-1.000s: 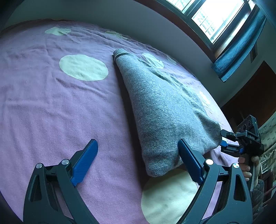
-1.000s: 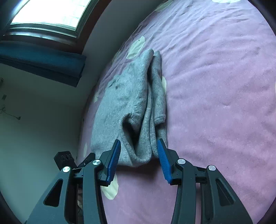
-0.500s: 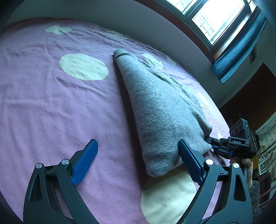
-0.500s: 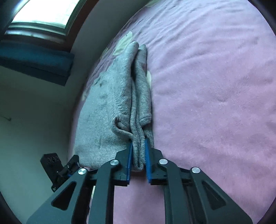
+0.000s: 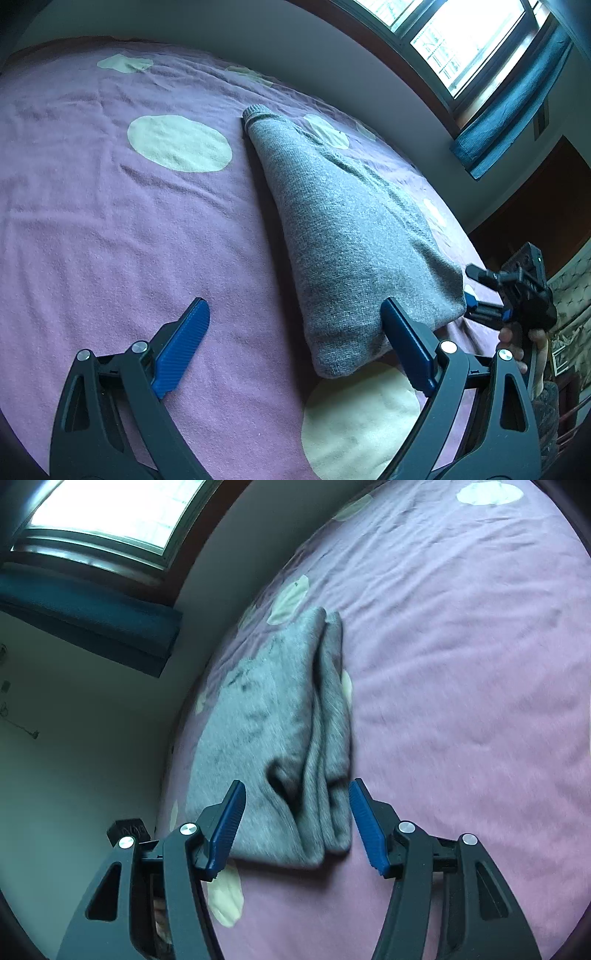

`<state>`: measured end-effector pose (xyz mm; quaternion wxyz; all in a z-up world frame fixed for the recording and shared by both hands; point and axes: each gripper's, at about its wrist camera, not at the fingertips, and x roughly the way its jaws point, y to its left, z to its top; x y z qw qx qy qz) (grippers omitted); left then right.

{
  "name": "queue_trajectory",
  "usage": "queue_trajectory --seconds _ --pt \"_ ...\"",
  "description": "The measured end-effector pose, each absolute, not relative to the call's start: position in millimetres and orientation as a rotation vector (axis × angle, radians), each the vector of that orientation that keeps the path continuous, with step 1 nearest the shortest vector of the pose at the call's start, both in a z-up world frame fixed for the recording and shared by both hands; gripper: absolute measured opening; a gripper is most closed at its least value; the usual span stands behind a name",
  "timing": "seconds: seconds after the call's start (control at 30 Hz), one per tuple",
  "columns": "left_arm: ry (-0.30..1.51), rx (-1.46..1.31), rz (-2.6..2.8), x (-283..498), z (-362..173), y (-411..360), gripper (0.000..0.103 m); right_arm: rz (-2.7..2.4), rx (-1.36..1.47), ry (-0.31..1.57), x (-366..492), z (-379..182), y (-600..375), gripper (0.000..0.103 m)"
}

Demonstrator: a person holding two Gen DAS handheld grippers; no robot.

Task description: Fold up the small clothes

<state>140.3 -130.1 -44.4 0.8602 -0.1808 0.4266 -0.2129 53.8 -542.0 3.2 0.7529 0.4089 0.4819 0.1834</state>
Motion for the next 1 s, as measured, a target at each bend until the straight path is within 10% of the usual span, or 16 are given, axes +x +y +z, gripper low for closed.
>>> queue_trajectory --seconds 0.13,0.37,1.0 --pt "0.894 -0.384 -0.448 139.6 -44.2 -131.2 0.093 0.384 0.867 1.084 73.1 -9.0 -534.4 0.058" --pt "0.898 -0.378 -0.443 139.3 -43.2 -132.6 0.093 0.346 0.816 1.095 78.3 -19.4 -536.2 0.029" --pt "0.898 -0.378 -0.443 140.5 -44.3 -132.7 0.093 0.355 0.788 1.015 62.8 -22.6 -539.1 0.026"
